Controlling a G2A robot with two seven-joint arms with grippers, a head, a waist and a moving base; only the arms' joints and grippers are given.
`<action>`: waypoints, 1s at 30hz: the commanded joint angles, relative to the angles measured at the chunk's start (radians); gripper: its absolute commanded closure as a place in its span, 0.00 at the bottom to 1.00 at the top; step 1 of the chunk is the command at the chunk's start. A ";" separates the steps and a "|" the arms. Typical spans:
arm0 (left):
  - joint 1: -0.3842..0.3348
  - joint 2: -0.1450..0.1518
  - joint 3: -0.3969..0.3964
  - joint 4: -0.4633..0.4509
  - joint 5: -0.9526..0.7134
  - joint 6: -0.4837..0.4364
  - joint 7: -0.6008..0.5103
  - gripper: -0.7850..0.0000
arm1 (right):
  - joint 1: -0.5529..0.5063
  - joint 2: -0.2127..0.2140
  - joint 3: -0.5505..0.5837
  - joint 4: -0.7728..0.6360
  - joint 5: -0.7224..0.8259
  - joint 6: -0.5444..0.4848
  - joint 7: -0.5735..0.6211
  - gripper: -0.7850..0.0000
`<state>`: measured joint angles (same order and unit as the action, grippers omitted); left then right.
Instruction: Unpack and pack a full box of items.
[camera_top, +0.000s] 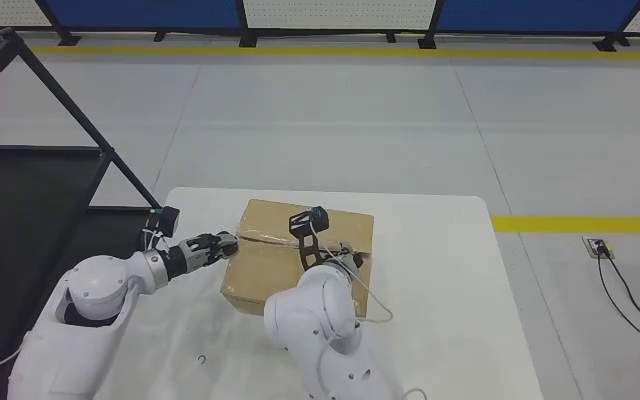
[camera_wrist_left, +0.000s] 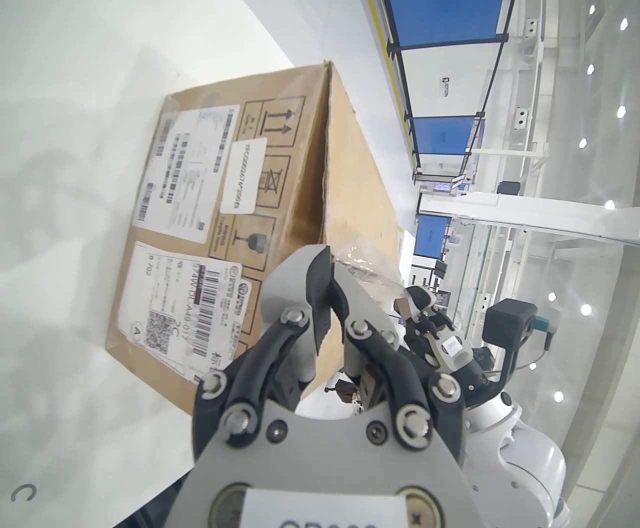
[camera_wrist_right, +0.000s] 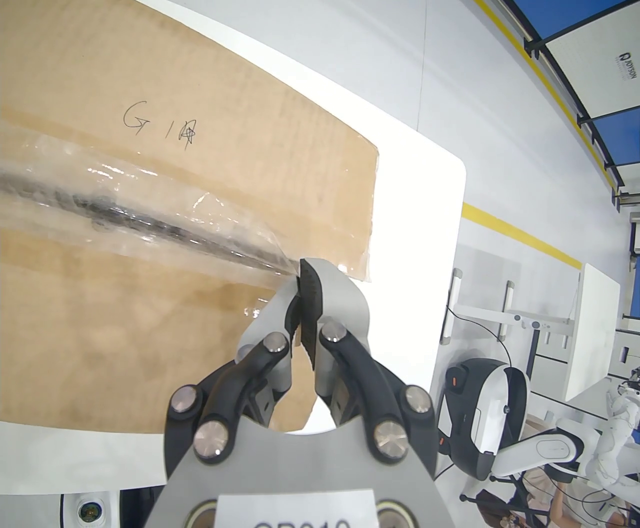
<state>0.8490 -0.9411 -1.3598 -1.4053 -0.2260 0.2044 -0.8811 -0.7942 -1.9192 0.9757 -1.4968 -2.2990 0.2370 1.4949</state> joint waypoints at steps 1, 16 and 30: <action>-0.001 0.000 0.001 0.000 0.000 0.000 -0.002 0.85 | 0.001 0.000 0.001 0.004 0.001 0.000 -0.001 1.00; -0.004 0.003 0.004 -0.004 0.005 0.000 -0.011 0.81 | 0.027 -0.008 0.004 0.049 -0.008 0.009 0.008 1.00; 0.001 0.009 -0.017 -0.014 0.003 -0.007 -0.007 0.84 | 0.032 -0.010 0.007 0.060 -0.020 0.024 0.020 1.00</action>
<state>0.8496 -0.9325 -1.3750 -1.4190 -0.2225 0.1981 -0.8880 -0.7628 -1.9290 0.9822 -1.4376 -2.3202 0.2599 1.5142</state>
